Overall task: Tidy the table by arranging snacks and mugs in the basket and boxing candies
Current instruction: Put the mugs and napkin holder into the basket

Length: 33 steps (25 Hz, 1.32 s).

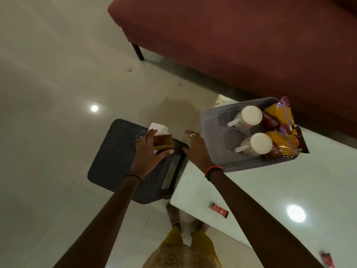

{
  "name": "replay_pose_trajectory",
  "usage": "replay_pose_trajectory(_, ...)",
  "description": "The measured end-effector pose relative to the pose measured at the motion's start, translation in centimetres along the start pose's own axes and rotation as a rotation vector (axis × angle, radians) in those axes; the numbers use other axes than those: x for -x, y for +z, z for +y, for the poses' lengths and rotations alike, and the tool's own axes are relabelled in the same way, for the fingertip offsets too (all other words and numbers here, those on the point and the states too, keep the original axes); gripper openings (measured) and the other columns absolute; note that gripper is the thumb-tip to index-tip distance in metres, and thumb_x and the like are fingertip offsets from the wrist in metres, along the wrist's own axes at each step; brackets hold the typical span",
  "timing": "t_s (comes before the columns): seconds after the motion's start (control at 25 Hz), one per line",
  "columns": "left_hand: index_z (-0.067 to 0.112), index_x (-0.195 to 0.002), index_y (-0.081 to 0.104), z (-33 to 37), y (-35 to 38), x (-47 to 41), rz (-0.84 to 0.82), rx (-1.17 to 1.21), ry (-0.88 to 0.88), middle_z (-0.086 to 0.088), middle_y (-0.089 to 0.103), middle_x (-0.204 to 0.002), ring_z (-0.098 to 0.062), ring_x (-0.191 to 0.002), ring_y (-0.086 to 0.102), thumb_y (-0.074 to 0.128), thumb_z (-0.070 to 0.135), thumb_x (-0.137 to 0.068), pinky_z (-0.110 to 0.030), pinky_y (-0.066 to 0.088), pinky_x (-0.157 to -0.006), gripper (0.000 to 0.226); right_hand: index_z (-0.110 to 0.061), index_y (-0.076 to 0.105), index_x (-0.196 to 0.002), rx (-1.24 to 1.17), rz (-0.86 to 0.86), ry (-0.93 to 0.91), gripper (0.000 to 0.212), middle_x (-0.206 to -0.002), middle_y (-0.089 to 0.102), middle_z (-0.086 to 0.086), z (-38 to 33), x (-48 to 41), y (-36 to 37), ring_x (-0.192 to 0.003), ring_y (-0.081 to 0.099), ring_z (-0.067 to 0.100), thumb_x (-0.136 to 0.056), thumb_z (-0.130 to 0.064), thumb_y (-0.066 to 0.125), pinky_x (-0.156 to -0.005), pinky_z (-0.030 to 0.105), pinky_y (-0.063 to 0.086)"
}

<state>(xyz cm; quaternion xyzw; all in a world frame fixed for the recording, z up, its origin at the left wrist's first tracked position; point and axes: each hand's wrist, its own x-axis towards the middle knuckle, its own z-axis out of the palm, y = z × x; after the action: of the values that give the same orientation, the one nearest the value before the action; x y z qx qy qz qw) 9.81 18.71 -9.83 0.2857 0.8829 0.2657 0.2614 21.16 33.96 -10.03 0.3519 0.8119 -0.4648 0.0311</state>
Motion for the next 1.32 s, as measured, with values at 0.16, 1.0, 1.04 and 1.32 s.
replay_pose_trajectory(0.16, 0.015, -0.139, 0.026, -4.9, -1.8, -1.1, -0.116, -0.128, 0.047, -0.012, 0.036, -0.143, -0.029, -0.134, 0.032, 0.077, 0.044, -0.067, -0.051, 0.035, -0.109, 0.092, -0.015, 0.038, -0.142, 0.199, -0.156, -0.104, 0.063, -0.138, 0.043, 0.015, -2.6, -2.2, 4.0, -0.127, 0.042, 0.034, -0.084, 0.0, 0.056, -0.106, 0.042, 0.042)
replay_pose_trajectory(1.0, 0.017, -0.12, 0.044, 1.2, -6.7, -6.8, -0.323, -0.166, 0.39, -0.008, 0.054, -0.119, -0.024, -0.103, 0.056, 0.066, 0.013, -0.082, -0.032, 0.046, -0.087, 0.044, -0.011, 0.057, -0.124, 0.156, 0.073, -0.081, 0.044, -0.122, 0.061, 0.014, -2.9, 0.0, -1.3, -0.113, 0.058, 0.028, -0.083, -0.013, 0.069, -0.096, 0.036, 0.049)
replay_pose_trajectory(1.04, 0.017, -0.121, 0.045, 2.7, -6.1, -7.6, -0.337, -0.174, 0.439, -0.008, 0.054, -0.121, -0.024, -0.104, 0.056, 0.066, 0.012, -0.083, -0.03, 0.045, -0.087, 0.044, -0.012, 0.057, -0.123, 0.159, 0.105, -0.043, 0.043, -0.121, 0.061, 0.013, -2.2, 0.5, -2.5, -0.112, 0.058, 0.027, -0.082, -0.015, 0.07, -0.096, 0.036, 0.05)
replay_pose_trajectory(1.32, 0.015, -0.126, 0.049, 12.2, 0.7, -11.7, -0.462, -0.245, 0.732, -0.008, 0.052, -0.129, -0.023, -0.112, 0.055, 0.062, 0.008, -0.084, -0.033, 0.047, -0.096, 0.045, -0.004, 0.057, -0.106, 0.081, 0.272, 0.234, 0.034, -0.108, 0.063, 0.016, 3.3, 2.9, -7.3, -0.094, 0.063, 0.03, -0.082, -0.024, 0.07, -0.081, 0.034, 0.053)
